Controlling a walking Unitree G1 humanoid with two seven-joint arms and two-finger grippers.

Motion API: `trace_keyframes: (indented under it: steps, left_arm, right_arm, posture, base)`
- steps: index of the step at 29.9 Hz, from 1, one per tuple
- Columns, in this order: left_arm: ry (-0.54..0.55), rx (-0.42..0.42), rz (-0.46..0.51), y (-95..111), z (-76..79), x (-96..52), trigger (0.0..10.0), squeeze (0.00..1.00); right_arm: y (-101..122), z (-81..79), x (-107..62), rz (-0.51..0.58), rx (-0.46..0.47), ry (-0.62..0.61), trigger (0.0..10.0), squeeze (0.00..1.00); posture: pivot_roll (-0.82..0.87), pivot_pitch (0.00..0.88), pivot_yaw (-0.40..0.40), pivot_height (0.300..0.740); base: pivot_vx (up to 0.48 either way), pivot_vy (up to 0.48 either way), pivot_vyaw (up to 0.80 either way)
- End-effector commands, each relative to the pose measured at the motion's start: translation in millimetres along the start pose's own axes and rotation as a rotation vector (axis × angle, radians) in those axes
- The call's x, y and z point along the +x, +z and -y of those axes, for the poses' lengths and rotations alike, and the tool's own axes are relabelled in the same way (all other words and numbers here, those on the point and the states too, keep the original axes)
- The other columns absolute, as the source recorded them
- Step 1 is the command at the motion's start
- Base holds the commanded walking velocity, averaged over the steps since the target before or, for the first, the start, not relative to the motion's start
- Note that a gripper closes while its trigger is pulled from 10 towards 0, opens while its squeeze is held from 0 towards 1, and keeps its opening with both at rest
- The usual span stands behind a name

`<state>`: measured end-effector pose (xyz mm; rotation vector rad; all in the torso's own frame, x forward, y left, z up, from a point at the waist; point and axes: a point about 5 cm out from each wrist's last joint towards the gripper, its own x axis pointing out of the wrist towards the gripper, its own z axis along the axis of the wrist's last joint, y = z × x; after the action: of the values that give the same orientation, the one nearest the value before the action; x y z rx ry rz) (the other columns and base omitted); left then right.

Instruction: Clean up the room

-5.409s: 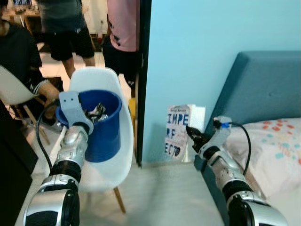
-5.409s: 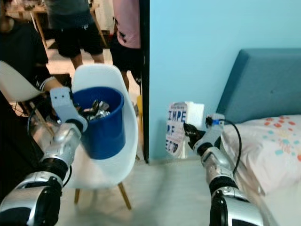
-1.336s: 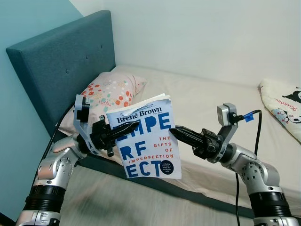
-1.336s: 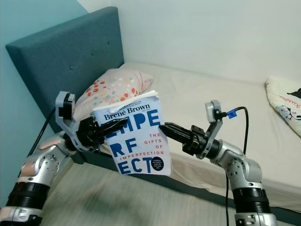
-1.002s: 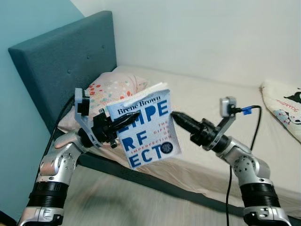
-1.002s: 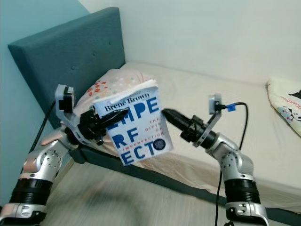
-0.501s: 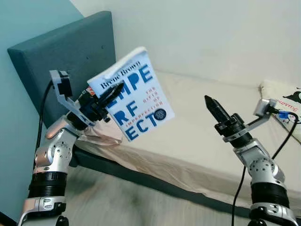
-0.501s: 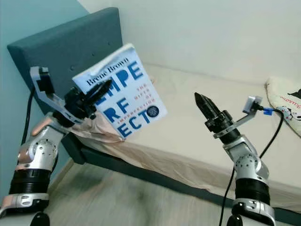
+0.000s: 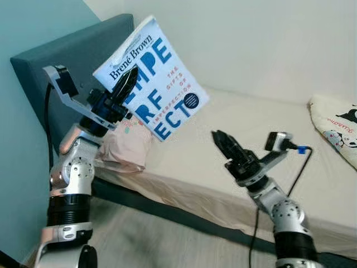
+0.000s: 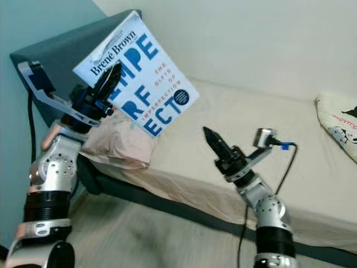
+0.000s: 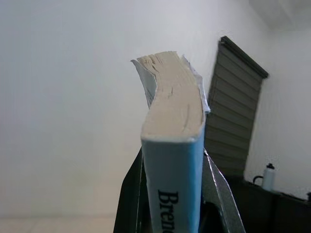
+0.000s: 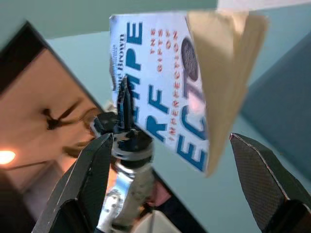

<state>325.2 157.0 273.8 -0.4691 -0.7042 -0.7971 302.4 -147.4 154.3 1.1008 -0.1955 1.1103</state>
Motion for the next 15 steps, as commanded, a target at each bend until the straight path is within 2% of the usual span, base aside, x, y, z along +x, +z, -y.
trace_keyframes:
  steps: [1,2,3,4,5,7,8,9,13,14,15]
  left_arm:
    - [-0.029,-0.005,0.052,7.9,5.4,5.9,0.4,0.00]
    - [-0.039,-0.007,0.056,8.8,7.0,7.0,3.2,0.00]
    - [-0.039,-0.007,0.056,8.8,7.0,7.0,3.2,0.00]
    - [-0.059,-0.011,0.057,9.9,9.2,7.6,4.9,0.00]
    - [-0.059,-0.011,0.057,9.9,9.2,7.6,4.9,0.00]
    - [-0.097,-0.025,0.060,12.6,14.1,8.3,6.6,0.00]
    - [-0.097,-0.025,0.060,12.6,14.1,8.3,6.6,0.00]
    - [-0.122,-0.040,0.063,13.8,17.1,8.4,7.1,0.00]
    - [-0.160,-0.055,0.058,14.6,22.1,8.2,7.8,0.00]
    - [-0.189,-0.067,0.050,14.4,25.6,7.6,9.3,0.00]
    - [-0.227,-0.093,0.039,13.3,30.9,6.7,10.0,0.00]
  right_arm:
    - [2.2,-4.2,2.8,0.009,0.007,0.035,10.0,0.00]
    - [0.4,-5.0,5.4,0.011,0.020,0.047,10.0,0.00]
    - [0.4,-5.0,5.4,0.011,0.020,0.047,10.0,0.00]
    - [-0.7,-4.9,7.1,0.016,0.028,0.051,10.0,0.00]
    - [-0.7,-4.9,7.1,0.016,0.028,0.051,10.0,0.00]
    - [-1.0,-3.9,7.8,0.021,0.033,0.042,10.0,0.00]
    - [-1.0,-3.9,7.8,0.021,0.033,0.042,10.0,0.00]
    - [0.0,-3.3,7.7,0.026,0.028,0.038,10.0,0.00]
    - [1.8,-3.6,8.0,0.027,0.021,0.038,10.0,0.00]
    - [3.5,-4.3,8.8,0.027,0.016,0.041,10.0,0.00]
    - [6.2,-5.5,10.5,0.025,0.009,0.050,10.0,0.00]
  posture:
    - [-0.10,0.000,-0.039,0.740]
    - [-0.09,0.000,-0.038,0.740]
    - [-0.09,0.000,-0.038,0.740]
    - [-0.09,0.000,-0.037,0.740]
    - [-0.09,0.000,-0.037,0.740]
    - [-0.09,0.000,-0.035,0.740]
    - [-0.09,0.000,-0.035,0.740]
    - [-0.09,0.000,-0.032,0.740]
    - [-0.09,0.000,-0.031,0.740]
    - [-0.09,0.000,-0.029,0.740]
    - [-0.09,0.000,-0.029,0.740]
  base:
    - [0.000,0.000,0.00]
    - [0.000,0.000,0.00]
    - [0.000,0.000,0.00]
    - [0.000,0.000,0.00]
    - [0.000,0.000,0.00]
    - [0.000,0.000,0.00]
    - [0.000,0.000,0.00]
    - [0.000,0.000,0.00]
    - [0.000,0.000,0.00]
    - [0.000,0.000,0.00]
    - [0.000,0.000,0.00]
